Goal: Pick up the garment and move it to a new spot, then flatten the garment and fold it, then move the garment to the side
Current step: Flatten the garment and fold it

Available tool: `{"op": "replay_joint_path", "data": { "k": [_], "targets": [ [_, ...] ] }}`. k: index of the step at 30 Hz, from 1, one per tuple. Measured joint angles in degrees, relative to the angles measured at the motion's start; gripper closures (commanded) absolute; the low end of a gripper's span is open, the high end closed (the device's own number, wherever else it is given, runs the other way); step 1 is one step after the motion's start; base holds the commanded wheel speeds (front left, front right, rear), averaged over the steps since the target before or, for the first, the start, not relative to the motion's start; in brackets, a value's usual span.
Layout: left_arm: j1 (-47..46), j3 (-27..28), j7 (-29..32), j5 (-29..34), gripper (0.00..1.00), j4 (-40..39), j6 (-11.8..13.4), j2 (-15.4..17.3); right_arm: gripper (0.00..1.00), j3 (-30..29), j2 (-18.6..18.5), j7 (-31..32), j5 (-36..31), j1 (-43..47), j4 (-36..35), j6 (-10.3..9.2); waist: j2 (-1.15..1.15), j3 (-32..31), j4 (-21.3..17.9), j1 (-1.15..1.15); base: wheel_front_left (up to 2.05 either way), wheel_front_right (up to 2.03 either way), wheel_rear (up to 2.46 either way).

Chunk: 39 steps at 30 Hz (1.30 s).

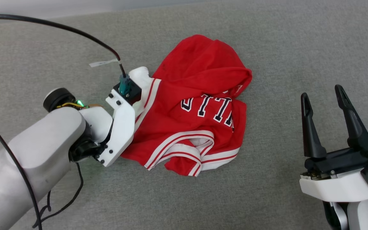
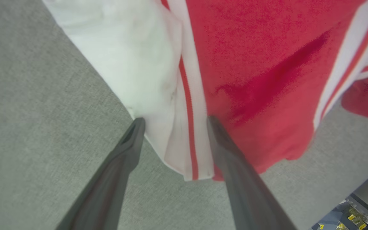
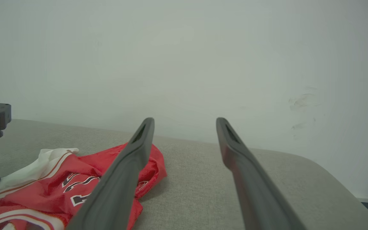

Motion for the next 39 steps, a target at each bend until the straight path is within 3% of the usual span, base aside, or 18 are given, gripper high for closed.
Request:
{"op": "replay_joint_path", "data": {
  "k": [6, 7, 8, 16, 22, 33, 39],
  "targets": [
    [-1.94, -5.9, -0.1, -2.07, 0.0, 3.61, -0.03, 0.59, 0.0, 0.14, 0.23, 0.0, 0.0, -0.31, 0.25, 0.0, 0.0, 1.78, -1.64, 0.0, 0.0, 0.0, 0.0],
    [-2.15, -6.38, -0.67, -2.41, 0.53, 3.93, -0.05, 0.53, 0.0, 0.16, 0.27, 0.0, 0.0, -0.32, 0.3, 0.0, 0.0, 1.91, -1.72, 0.0, 0.0, 0.0, 0.0],
    [-2.31, -6.79, -1.55, -2.81, 1.0, 4.2, -0.05, 0.31, 0.0, 0.07, 0.31, 0.0, 0.0, -0.32, 0.36, 0.0, 0.0, 1.93, -1.66, 0.0, 0.0, 0.0, 0.0],
    [-2.86, -8.13, -13.47, -4.24, 1.0, 5.17, -0.02, -0.41, 0.0, -0.75, 0.51, 0.0, -0.09, 0.46, 1.41, 0.0, 0.0, -0.44, 0.8, 0.0, 0.0, 0.0, 0.0],
    [0.91, -2.82, -24.93, -8.88, 1.0, 3.2, 0.41, 2.99, 0.0, -1.6, 0.74, -0.01, 0.04, 2.37, 1.87, 0.0, 0.0, -3.3, 4.1, 0.0, 0.0, 0.0, 0.0],
    [15.48, 0.63, -35.11, -13.61, 1.0, -0.45, 8.05, 14.69, 0.0, -2.43, 1.02, 0.0, 0.12, 4.19, 2.94, 0.0, 0.0, -6.05, 8.73, 0.0, 0.0, 0.0, 0.0],
    [21.57, 0.44, -37.28, -17.16, 1.0, 3.82, 9.34, 15.25, 0.0, -2.87, 1.05, 0.0, 0.0, 4.72, 4.28, 0.0, 0.0, -5.55, 8.87, 0.0, 0.0, 0.0, 0.0]
  ]
}}
